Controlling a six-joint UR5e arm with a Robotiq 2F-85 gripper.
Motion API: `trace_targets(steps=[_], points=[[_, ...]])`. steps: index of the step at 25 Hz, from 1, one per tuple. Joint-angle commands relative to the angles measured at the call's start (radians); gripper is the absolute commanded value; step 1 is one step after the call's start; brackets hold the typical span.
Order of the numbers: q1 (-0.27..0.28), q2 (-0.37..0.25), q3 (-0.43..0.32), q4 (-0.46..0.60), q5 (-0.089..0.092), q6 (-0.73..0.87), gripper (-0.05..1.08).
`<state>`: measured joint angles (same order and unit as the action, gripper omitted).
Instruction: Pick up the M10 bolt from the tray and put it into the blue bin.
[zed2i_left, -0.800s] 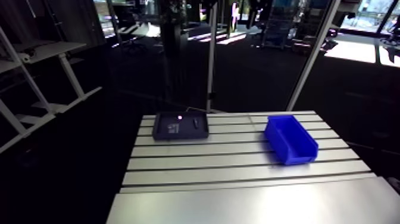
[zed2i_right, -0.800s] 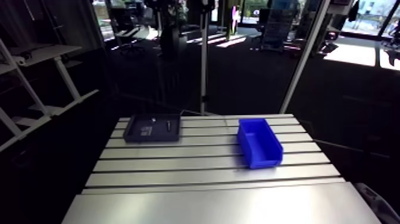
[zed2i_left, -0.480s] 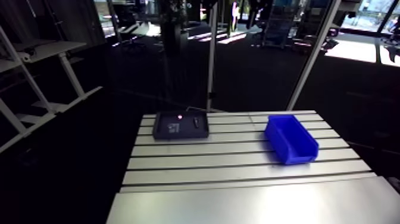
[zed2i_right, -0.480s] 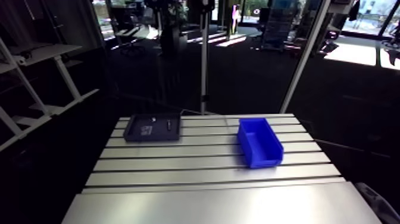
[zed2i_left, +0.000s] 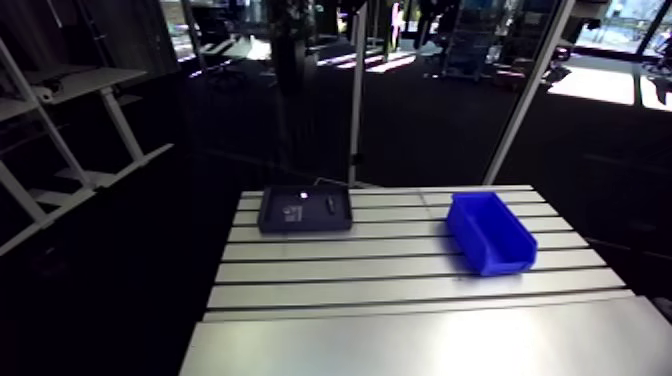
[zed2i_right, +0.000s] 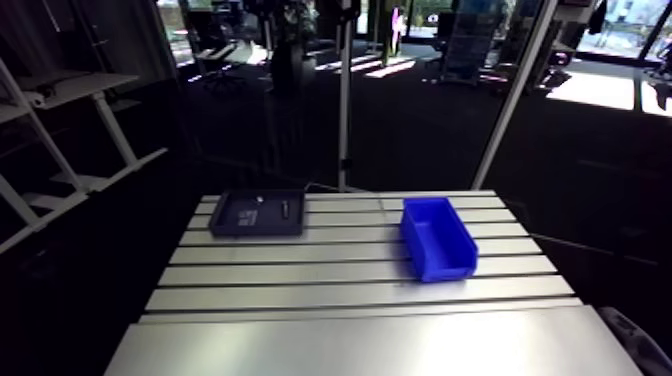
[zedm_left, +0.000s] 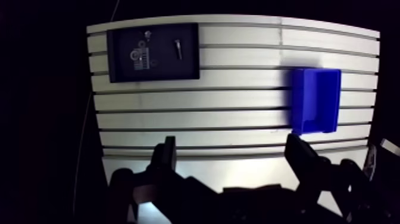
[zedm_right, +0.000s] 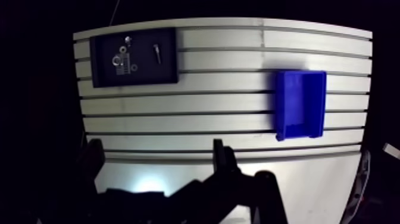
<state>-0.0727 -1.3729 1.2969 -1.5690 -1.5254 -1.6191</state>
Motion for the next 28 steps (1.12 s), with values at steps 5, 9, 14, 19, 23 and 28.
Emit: trace_targets(steps=[5,9,14,19,23,28], points=[[0.025,0.048,-0.034,0.001,-0.002,-0.002,0.0],[0.039,0.079,-0.064,0.001,-0.006,-0.002,0.0],[0.071,0.131,-0.104,0.001,-0.011,-0.008,0.0],[0.096,0.197,-0.13,-0.013,-0.014,-0.012,0.0],[0.102,0.239,-0.124,-0.076,-0.014,-0.005,0.0],[0.123,0.295,-0.118,-0.134,-0.015,-0.002,0.0]])
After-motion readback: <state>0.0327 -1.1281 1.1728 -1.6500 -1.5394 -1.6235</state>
